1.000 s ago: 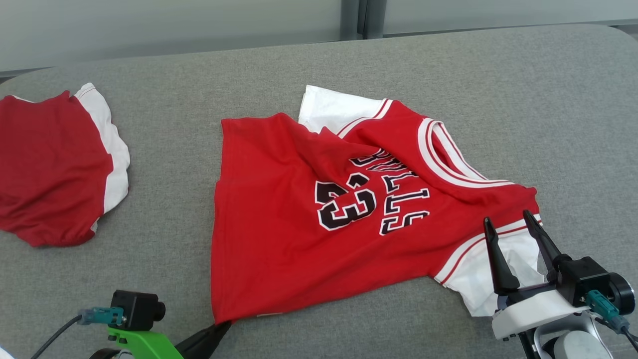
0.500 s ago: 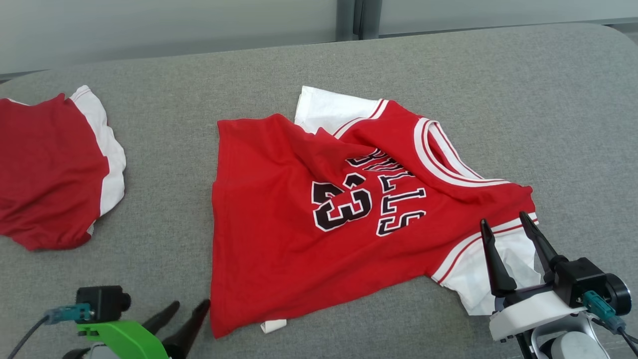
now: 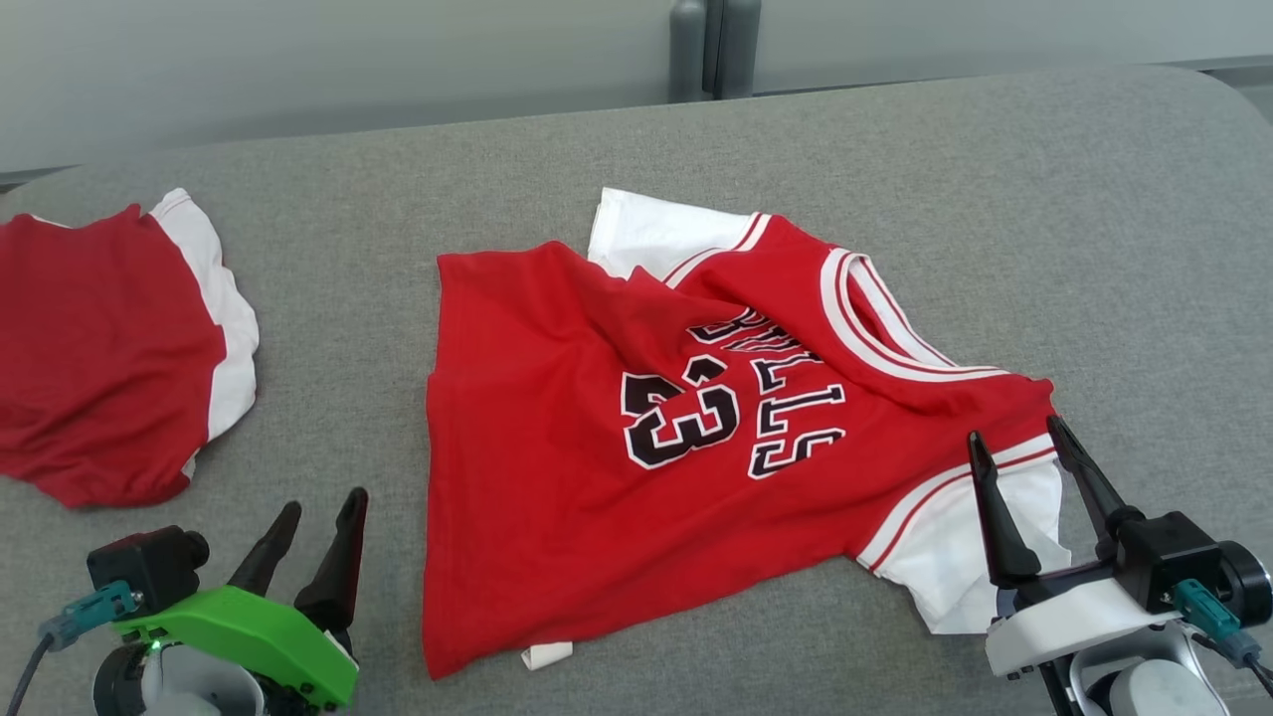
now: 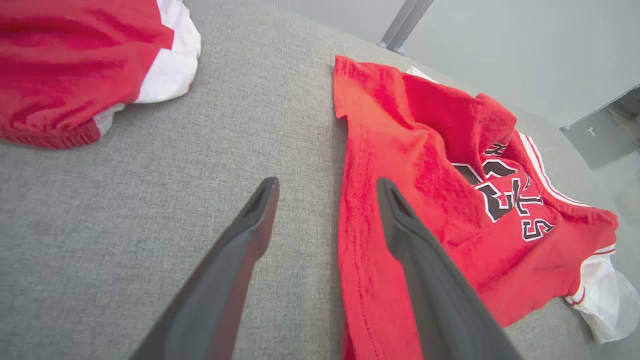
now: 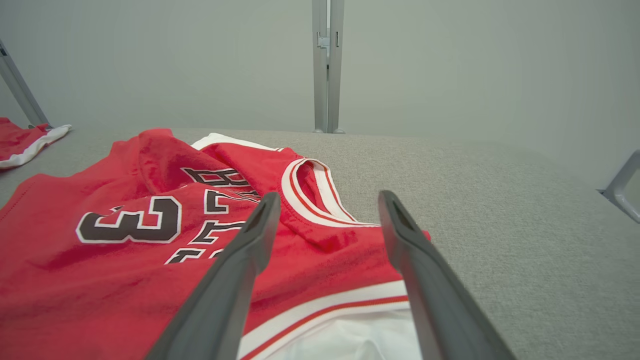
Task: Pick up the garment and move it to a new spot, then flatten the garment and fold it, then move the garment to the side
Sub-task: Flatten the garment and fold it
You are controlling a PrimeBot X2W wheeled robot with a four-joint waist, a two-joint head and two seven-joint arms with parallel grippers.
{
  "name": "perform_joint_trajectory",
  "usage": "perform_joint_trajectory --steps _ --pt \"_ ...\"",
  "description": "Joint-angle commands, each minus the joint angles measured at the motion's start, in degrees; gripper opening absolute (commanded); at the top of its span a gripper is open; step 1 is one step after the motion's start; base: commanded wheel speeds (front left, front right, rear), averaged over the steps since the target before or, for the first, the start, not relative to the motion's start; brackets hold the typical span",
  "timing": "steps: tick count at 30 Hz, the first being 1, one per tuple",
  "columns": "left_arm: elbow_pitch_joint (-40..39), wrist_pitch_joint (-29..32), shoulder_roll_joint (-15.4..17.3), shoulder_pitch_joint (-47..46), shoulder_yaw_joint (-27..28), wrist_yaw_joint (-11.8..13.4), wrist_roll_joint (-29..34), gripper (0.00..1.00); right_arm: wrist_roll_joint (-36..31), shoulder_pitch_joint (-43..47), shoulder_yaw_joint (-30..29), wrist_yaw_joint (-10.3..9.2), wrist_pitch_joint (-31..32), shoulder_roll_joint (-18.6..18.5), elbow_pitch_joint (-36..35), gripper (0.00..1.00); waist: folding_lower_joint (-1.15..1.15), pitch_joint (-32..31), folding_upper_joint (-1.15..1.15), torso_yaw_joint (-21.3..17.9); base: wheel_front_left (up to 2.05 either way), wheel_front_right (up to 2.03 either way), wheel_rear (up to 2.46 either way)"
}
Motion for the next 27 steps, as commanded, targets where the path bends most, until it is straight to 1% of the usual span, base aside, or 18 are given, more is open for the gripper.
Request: perform_joint_trajectory --steps 1,2,3,5,10,11,13,16,18,20,22,25,27 --pt "0.9 -0.5 -1.0 1.2 1.2 0.6 2.0 1.0 -0.4 1.2 -0.5 -0.02 -0.2 -0.7 -0.2 1.0 0.0 -1.6 0.0 0.3 0.0 0.0 0.0" --pt "0.9 -0.5 -1.0 1.2 1.2 0.6 2.0 1.0 -0.4 1.2 -0.5 -0.02 -0.2 -0.7 -0.2 1.0 0.0 -1.6 0.0 0.3 0.0 0.0 0.0" --pt "1.4 -0.6 -1.7 1.5 2.0 0.6 3.6 1.0 -0.4 1.5 -0.6 -0.02 -0.2 -0.9 -0.2 1.0 0.0 -2.2 0.0 0.5 0.0 0.0 0.0" --pt "1.9 -0.6 -3.9 2.6 6.4 0.6 7.2 1.0 -0.5 1.7 -1.2 -0.02 -0.2 -1.2 -0.6 1.0 0.0 -3.0 0.0 0.7 0.0 0.0 0.0" --pt "2.0 -0.6 -8.7 9.0 14.8 -1.0 19.2 1.0 -0.4 2.6 -2.5 -0.02 -0.2 -1.9 -0.8 1.0 0.0 -4.6 0.0 1.1 0.0 0.0 0.0" --pt "2.1 -0.6 -9.5 10.4 16.1 -1.6 21.8 1.0 -0.4 2.6 -2.7 -0.02 -0.2 -2.1 -0.7 1.0 0.0 -4.7 0.0 1.1 0.0 0.0 0.0" --pt "2.0 -0.6 -11.7 13.0 18.7 -3.2 25.3 1.0 -0.4 3.2 -3.4 -0.02 -0.2 -2.5 -0.6 1.0 0.0 -5.0 0.0 1.3 0.0 0.0 0.0" --pt "0.9 -0.6 -14.9 16.7 24.2 -5.7 31.7 1.0 0.1 4.6 -5.1 -0.02 -0.2 -2.3 -0.2 1.0 0.0 -5.8 0.0 1.8 0.0 0.0 0.0" --pt "0.1 -0.6 -17.1 19.4 28.4 -6.9 35.9 1.0 -0.2 5.5 -6.0 -0.02 -0.2 -2.3 -0.1 1.0 0.0 -6.0 0.0 1.9 0.0 0.0 0.0" --pt "-0.6 -0.6 -19.8 21.9 32.2 -8.4 38.9 1.0 -0.3 6.5 -6.9 -0.02 -0.2 -2.1 -0.1 1.0 0.0 -6.3 0.0 2.0 0.0 0.0 0.0" --pt "-0.8 -0.6 -21.6 23.9 35.1 -10.1 41.8 1.0 -0.5 7.1 -7.7 -0.02 -0.2 -1.8 -0.1 1.0 0.0 -6.2 0.0 1.8 0.0 0.0 0.0" --pt "-0.3 -0.6 -23.8 24.7 37.8 -13.5 45.3 1.0 -0.8 6.7 -8.3 -0.02 -0.2 -1.2 -0.5 1.0 0.0 -5.3 0.0 1.8 0.0 0.0 0.0" --pt "1.0 -0.6 -25.5 24.3 39.3 -15.6 46.4 1.0 -1.0 6.3 -7.8 -0.02 -0.2 -0.9 0.1 1.0 0.0 -5.1 0.0 1.9 0.0 0.0 0.0"
